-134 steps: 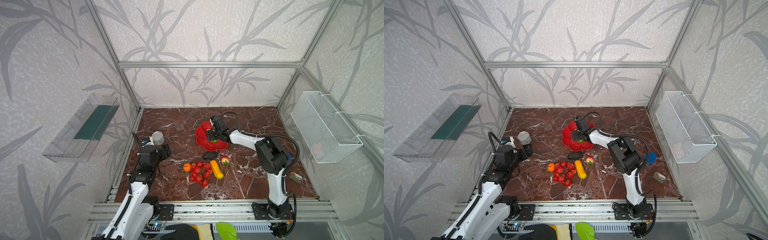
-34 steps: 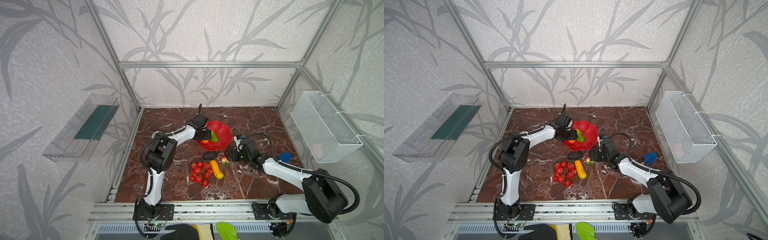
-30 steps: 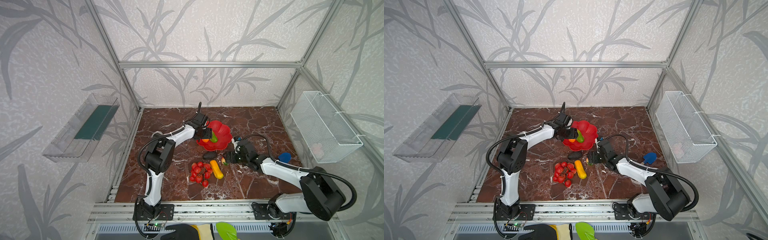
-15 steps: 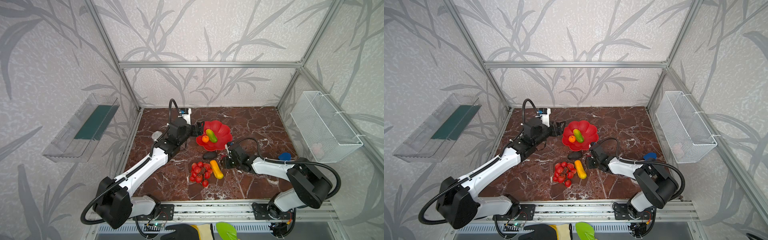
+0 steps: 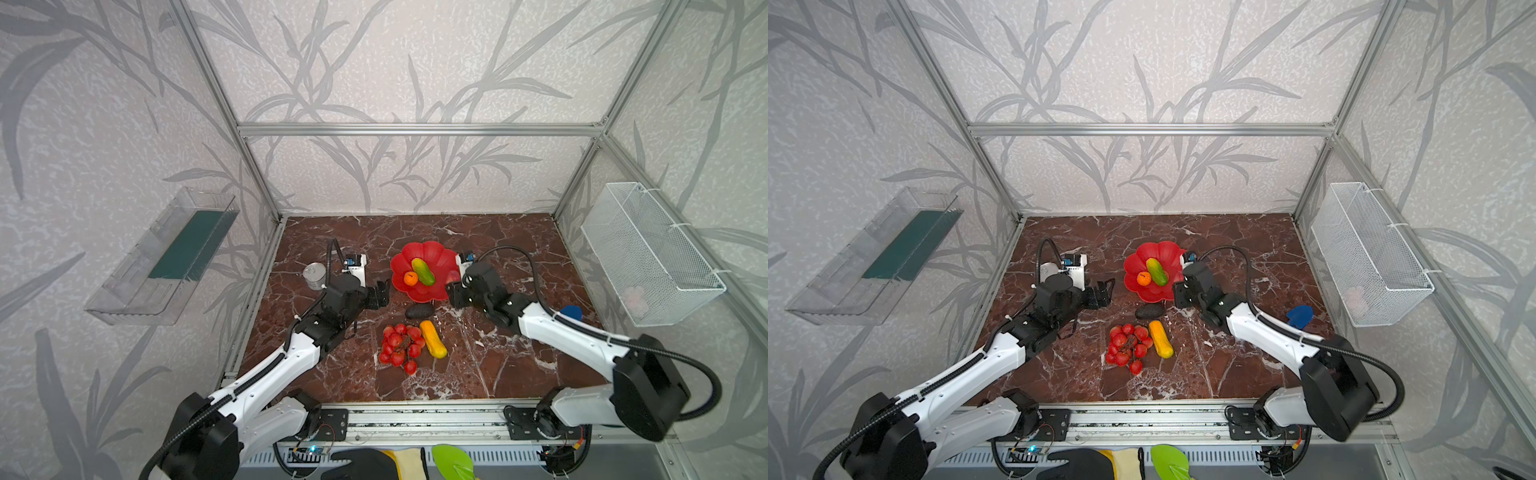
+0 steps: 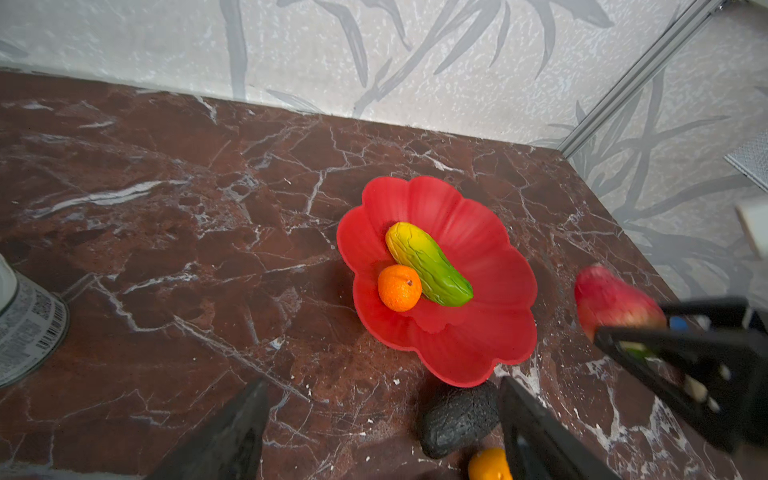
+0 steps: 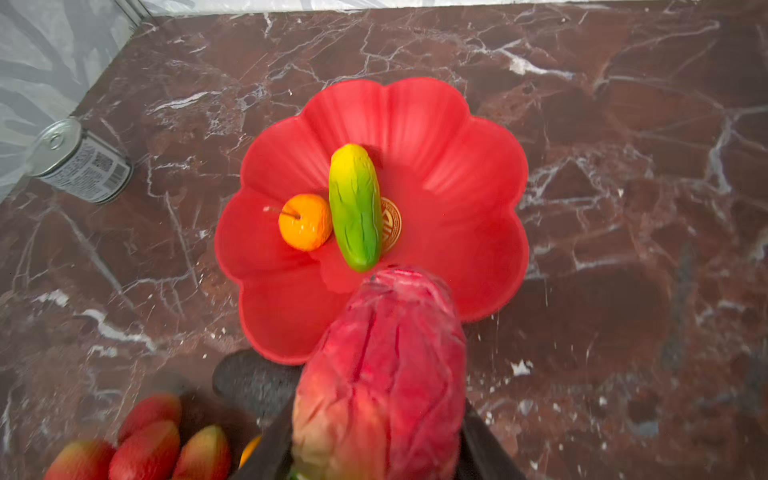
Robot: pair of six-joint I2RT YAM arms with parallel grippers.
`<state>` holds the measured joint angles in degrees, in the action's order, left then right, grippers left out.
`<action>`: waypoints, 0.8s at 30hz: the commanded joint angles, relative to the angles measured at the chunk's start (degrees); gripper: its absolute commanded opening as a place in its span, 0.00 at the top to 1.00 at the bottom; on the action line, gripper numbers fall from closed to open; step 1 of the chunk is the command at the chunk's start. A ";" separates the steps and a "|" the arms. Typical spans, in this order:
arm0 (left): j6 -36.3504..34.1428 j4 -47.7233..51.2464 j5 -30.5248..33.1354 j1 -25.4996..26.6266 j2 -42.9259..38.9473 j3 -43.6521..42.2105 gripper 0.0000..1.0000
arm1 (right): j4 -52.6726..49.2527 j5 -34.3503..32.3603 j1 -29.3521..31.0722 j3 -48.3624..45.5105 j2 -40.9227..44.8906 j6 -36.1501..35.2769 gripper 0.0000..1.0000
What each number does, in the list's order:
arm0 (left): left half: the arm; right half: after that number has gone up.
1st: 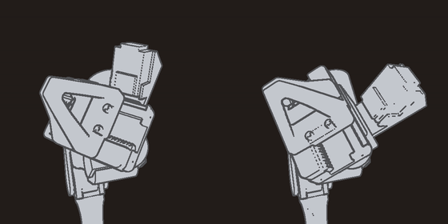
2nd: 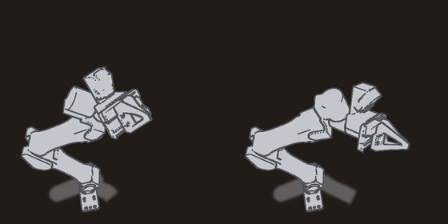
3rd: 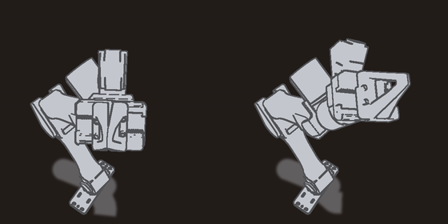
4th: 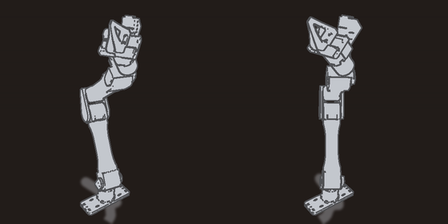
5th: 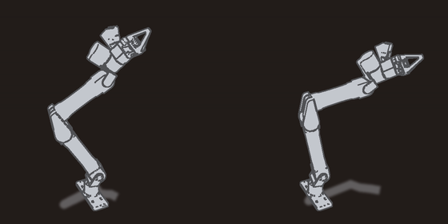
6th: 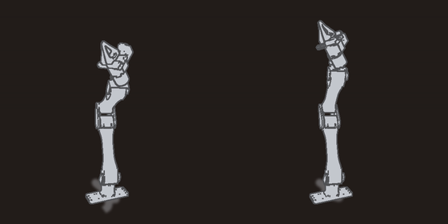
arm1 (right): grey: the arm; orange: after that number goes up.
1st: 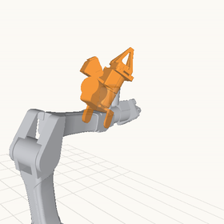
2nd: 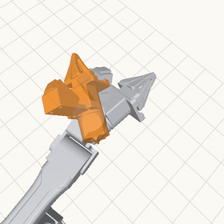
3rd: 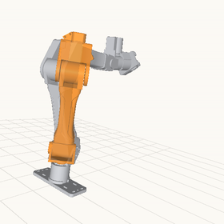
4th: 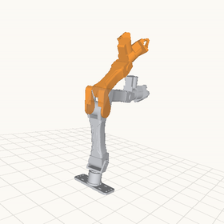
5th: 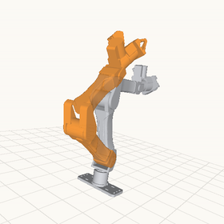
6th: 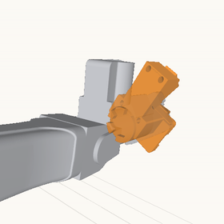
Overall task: Place and organize the fake fruits in the fruit bowl
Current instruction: 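Grasp the pink-red peach with the right gripper and lift it, then place the peach in the bowl while the left gripper grasps the avocado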
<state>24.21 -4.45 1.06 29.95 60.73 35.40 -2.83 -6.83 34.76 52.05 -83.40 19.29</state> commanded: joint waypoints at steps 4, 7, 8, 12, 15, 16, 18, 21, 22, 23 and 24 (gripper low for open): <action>1.12 2.56 -7.03 0.36 3.05 0.95 0.15 | 1.60 4.91 -4.56 13.05 -18.11 -5.09 0.51; 0.04 2.52 -8.88 0.62 4.59 0.73 0.16 | 0.58 7.33 -6.13 19.54 -25.95 -5.56 0.51; -0.37 2.50 -9.28 0.66 5.02 0.73 0.16 | 0.33 8.07 -6.54 21.09 -27.92 -5.39 0.51; -3.07 3.28 -12.04 1.65 7.75 1.83 0.17 | -1.95 10.32 -7.71 26.36 -33.94 -5.03 0.46; -6.06 5.47 -13.84 2.46 10.86 3.81 0.17 | -2.29 11.17 -7.91 27.27 -34.29 -4.68 0.35; -7.34 6.61 -13.90 3.01 12.09 4.81 0.17 | -2.52 11.23 -7.96 27.39 -33.84 -4.75 0.32; -8.99 8.44 -13.90 3.91 14.14 6.50 0.18 | -3.02 11.06 -8.04 27.36 -32.00 -4.67 0.27; -10.94 9.64 -14.24 5.27 16.68 8.48 0.19 | -1.48 11.45 -8.44 24.38 -26.18 -3.69 0.22; -11.61 9.55 -14.13 5.74 17.47 8.87 0.20 | -0.40 11.49 -8.61 22.68 -23.52 -3.12 0.20; -12.02 9.56 -13.72 6.23 18.21 9.34 0.20 | 0.71 11.35 -8.74 20.73 -21.24 -2.63 0.19; -12.71 9.92 -13.14 6.70 19.06 9.88 0.20 | 2.06 11.11 -8.83 18.42 -18.31 -2.10 0.18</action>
<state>15.29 3.22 -12.10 35.64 78.28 43.20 -3.90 3.84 26.50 73.47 -110.52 15.59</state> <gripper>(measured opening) 0.800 0.814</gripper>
